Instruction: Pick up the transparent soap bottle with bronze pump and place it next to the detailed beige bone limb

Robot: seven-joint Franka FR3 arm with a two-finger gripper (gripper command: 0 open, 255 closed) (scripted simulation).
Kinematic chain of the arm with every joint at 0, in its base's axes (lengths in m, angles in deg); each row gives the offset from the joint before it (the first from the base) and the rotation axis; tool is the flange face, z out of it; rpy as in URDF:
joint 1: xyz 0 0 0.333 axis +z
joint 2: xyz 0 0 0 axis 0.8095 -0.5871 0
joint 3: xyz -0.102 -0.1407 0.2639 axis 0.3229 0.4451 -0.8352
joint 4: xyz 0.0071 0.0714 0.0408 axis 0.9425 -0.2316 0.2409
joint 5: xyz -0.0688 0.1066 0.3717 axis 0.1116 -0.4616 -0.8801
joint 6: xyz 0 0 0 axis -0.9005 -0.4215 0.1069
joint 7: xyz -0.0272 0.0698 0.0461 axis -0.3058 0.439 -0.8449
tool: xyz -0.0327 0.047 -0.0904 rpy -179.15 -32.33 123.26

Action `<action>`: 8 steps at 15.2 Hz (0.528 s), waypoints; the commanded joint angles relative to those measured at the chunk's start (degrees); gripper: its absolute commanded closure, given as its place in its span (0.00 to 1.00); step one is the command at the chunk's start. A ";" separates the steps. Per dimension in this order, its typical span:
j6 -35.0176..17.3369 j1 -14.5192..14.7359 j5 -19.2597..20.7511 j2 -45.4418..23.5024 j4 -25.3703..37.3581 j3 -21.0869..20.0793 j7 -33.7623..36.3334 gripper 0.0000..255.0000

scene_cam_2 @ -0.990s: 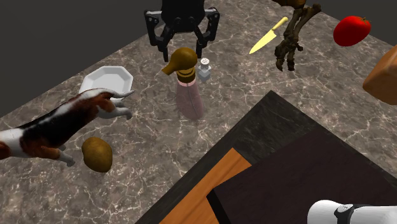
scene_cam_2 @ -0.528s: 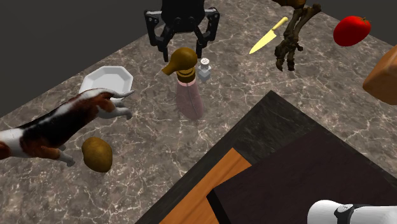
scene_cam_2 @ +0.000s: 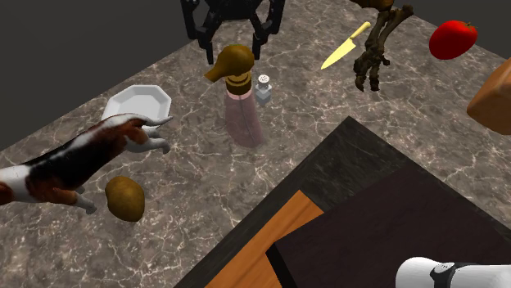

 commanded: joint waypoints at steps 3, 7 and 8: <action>3.23 -0.06 0.09 0.25 3.00 0.05 0.43 1.00; 6.23 -0.11 0.16 0.41 5.88 0.10 0.85 1.00; 6.99 -0.12 0.18 0.42 6.64 0.11 0.95 1.00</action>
